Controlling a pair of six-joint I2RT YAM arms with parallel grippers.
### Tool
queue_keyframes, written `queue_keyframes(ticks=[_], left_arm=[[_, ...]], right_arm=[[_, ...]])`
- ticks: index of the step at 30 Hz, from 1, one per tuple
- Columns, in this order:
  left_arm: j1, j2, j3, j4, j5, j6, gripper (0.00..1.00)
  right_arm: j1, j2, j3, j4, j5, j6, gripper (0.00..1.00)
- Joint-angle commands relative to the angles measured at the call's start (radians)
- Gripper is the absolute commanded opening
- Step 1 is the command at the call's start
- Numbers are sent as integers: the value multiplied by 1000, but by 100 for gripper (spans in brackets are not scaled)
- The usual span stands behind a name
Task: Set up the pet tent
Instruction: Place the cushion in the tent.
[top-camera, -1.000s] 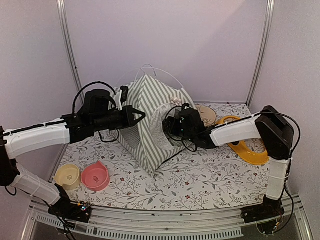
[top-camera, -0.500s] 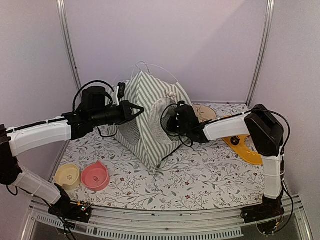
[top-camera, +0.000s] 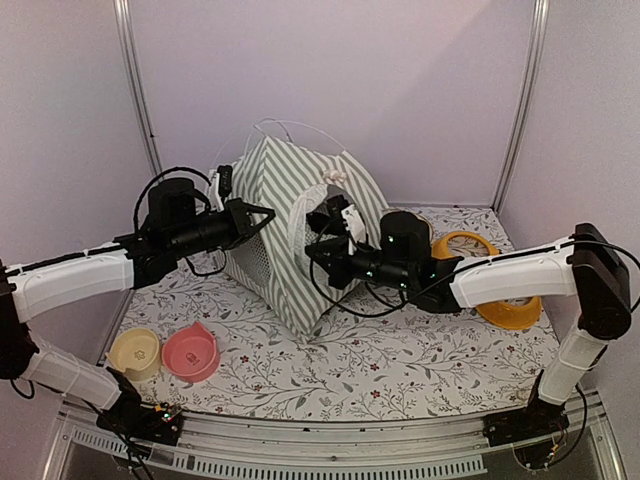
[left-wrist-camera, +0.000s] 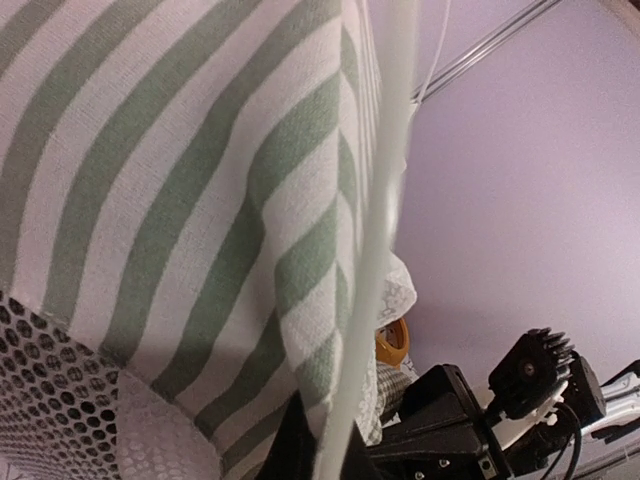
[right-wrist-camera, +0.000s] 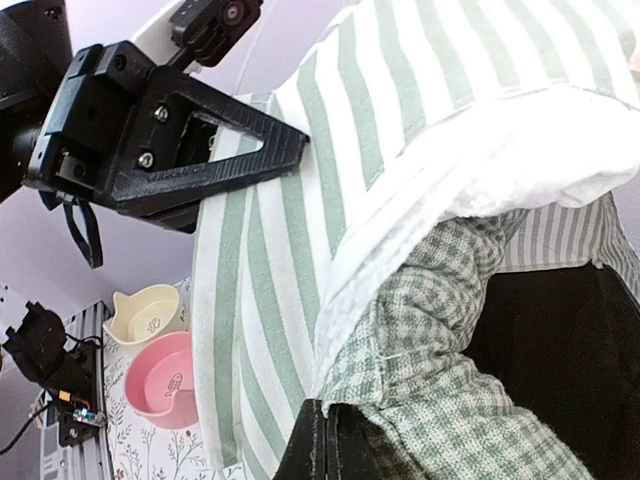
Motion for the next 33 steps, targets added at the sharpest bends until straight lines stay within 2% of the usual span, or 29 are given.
queue_keyframes(ticks=[1,3,6,10,14,19,23,24,25,27,29,31,33], left_arm=[[26,16,-33,-34,-47,-104,0],[27,4,-32,-48,-58,-95,0],[31,-6,-26,-64,-45,-78,0],[24,54,18,-75,75,-28,0],[7,83,25,-98,144,9,0],[2,99,23,-124,258,47,0],[3,81,30,-128,304,55,0],[6,70,36,-148,289,62,0],[11,58,45,-171,259,66,0],[25,36,52,-203,212,72,0],[39,30,52,-209,200,67,0],[46,29,56,-223,176,66,0],[51,27,53,-228,151,62,0]], right_arm=[[-23,25,-55,-2,-229,-84,0],[-39,56,-130,-26,-148,-50,0],[-113,130,-151,-169,9,68,0],[-189,120,-117,-230,160,238,0],[-207,207,139,-423,373,239,0],[-208,321,359,-437,445,191,0],[-232,539,580,-567,486,180,0],[-247,576,619,-624,463,192,3],[-255,591,624,-646,441,206,11],[-256,542,540,-586,380,211,38],[-247,412,396,-457,300,179,58],[-229,257,264,-349,256,151,70],[-217,114,202,-335,194,139,74]])
